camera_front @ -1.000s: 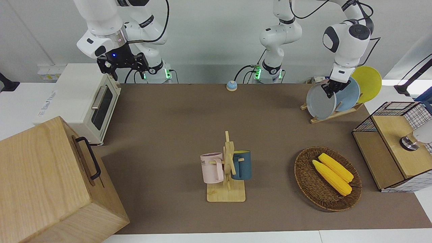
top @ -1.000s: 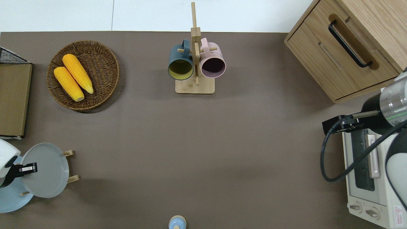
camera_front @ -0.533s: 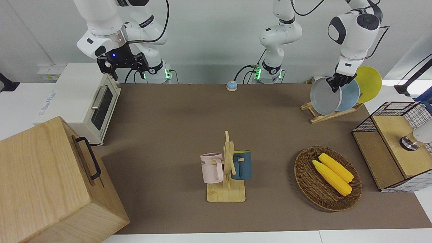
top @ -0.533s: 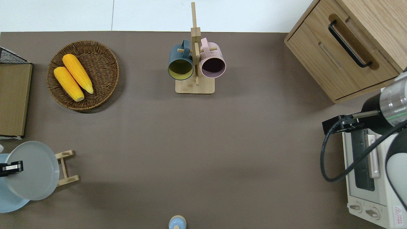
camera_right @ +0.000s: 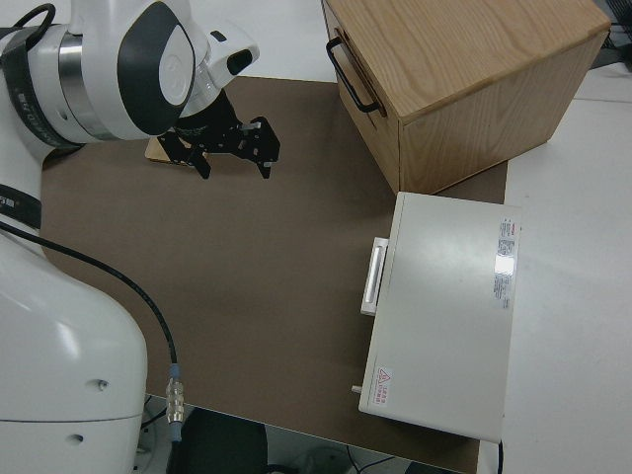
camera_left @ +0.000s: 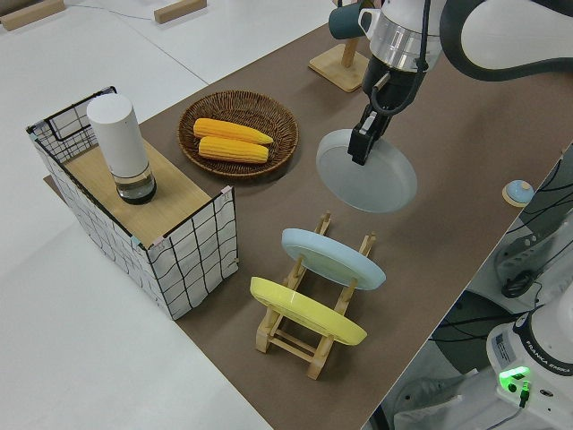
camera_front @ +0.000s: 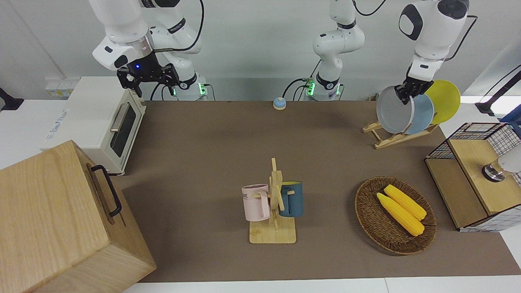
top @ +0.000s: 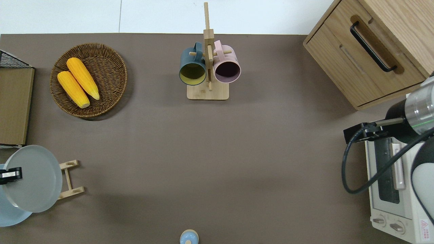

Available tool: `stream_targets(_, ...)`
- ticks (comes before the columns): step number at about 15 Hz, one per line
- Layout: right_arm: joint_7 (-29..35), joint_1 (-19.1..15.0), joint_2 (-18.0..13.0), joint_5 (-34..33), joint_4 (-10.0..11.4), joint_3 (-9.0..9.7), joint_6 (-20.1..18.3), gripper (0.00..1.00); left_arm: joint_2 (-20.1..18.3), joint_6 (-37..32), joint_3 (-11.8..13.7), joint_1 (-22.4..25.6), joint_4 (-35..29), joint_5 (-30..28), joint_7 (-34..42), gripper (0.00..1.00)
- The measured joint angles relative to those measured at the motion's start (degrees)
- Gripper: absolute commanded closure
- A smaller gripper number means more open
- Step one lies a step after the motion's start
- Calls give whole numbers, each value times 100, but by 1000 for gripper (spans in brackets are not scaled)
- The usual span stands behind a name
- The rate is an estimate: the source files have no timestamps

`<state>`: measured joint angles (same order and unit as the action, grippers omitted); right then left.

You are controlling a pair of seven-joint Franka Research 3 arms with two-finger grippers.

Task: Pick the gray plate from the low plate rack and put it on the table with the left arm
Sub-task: 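Lift the gray plate up out of the rack with the left gripper, then carry the plate away from the rack and lower it flat onto the table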

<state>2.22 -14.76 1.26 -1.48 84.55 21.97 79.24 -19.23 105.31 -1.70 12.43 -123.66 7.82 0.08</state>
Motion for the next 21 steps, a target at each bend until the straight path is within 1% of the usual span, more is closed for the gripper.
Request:
stream_targets(8,0,0,0,0,0,0,0,17,223,2,-28,-497,0,-1177,355,898)
stream_targets(13,0,0,0,0,0,0,0,17,475,0,-28,-546,-9,-2119,1099,892)
stream_targets(17,0,0,0,0,0,0,0,17,722,0,-22,-545,-23,-2535,1620,890)
stream_targets(21,0,0,0,0,0,0,0,17,952,28,-20,-545,-51,-2600,1866,890)
